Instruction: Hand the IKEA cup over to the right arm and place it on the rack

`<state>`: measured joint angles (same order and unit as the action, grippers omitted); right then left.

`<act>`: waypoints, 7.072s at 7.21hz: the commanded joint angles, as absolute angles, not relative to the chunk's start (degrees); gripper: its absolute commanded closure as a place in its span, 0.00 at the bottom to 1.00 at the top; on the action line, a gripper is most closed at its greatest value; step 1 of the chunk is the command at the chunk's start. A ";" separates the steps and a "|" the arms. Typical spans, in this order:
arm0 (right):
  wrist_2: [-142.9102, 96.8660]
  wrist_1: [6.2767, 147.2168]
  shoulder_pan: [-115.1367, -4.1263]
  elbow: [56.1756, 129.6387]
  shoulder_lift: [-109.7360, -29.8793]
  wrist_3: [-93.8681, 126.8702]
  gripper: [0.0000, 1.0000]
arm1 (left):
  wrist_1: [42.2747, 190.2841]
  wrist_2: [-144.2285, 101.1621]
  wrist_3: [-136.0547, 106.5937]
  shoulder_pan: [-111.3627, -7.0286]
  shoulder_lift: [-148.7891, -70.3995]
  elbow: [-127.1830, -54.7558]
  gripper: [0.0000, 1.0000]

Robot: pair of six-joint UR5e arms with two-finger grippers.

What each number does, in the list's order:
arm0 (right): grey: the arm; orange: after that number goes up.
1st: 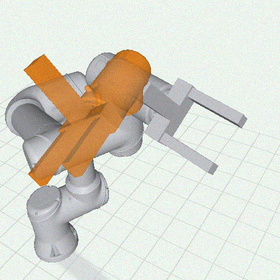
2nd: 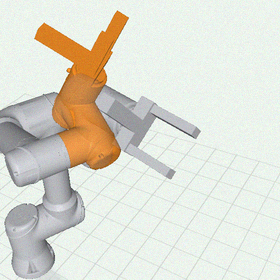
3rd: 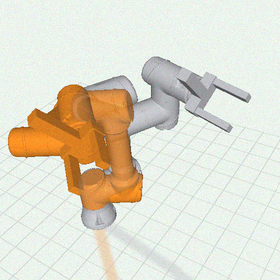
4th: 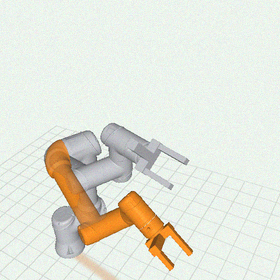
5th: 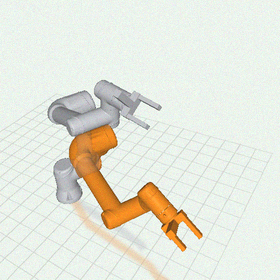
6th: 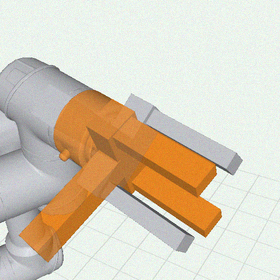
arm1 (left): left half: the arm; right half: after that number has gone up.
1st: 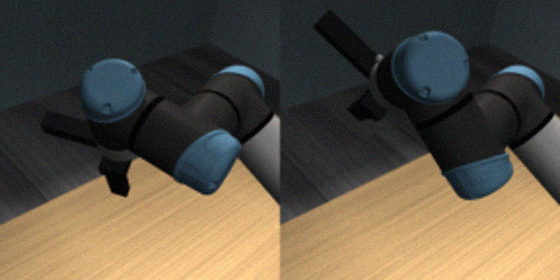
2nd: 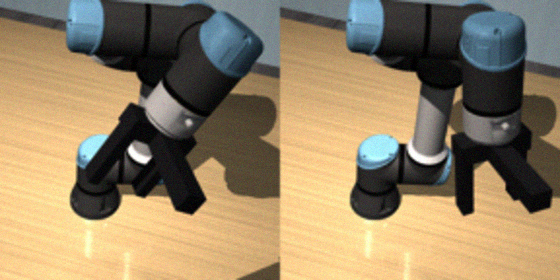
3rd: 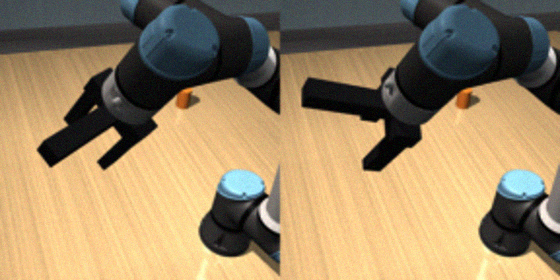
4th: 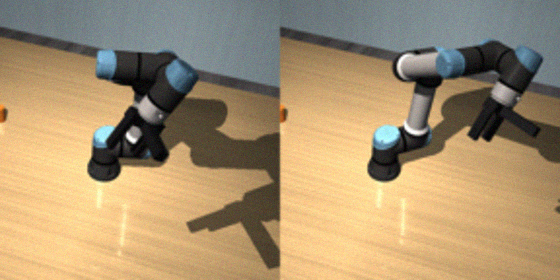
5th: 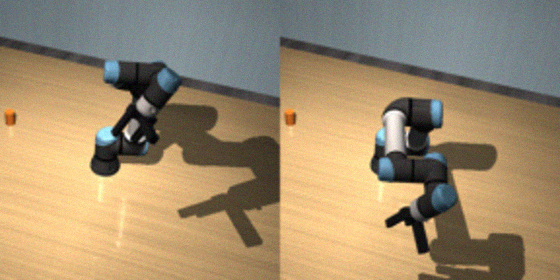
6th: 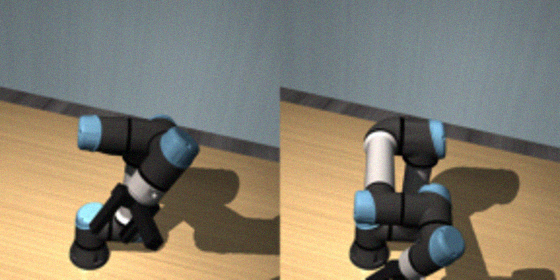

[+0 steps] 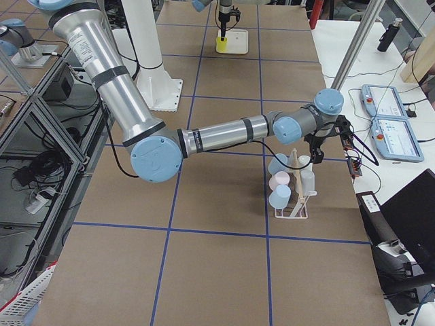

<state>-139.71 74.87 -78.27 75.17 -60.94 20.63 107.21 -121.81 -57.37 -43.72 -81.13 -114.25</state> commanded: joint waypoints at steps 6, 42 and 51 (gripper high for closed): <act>-140.63 74.88 -73.93 97.20 -69.08 43.05 0.02 | 107.23 -121.99 -57.48 -42.45 -81.12 -113.12 0.90; -105.91 -3.60 -31.20 107.49 -65.48 118.21 0.08 | 201.97 -99.85 -152.05 -24.17 -116.81 -98.79 1.00; -106.25 -4.05 -36.79 107.14 -69.76 116.38 0.89 | 201.89 -99.75 -151.35 -36.07 -107.79 -99.67 0.00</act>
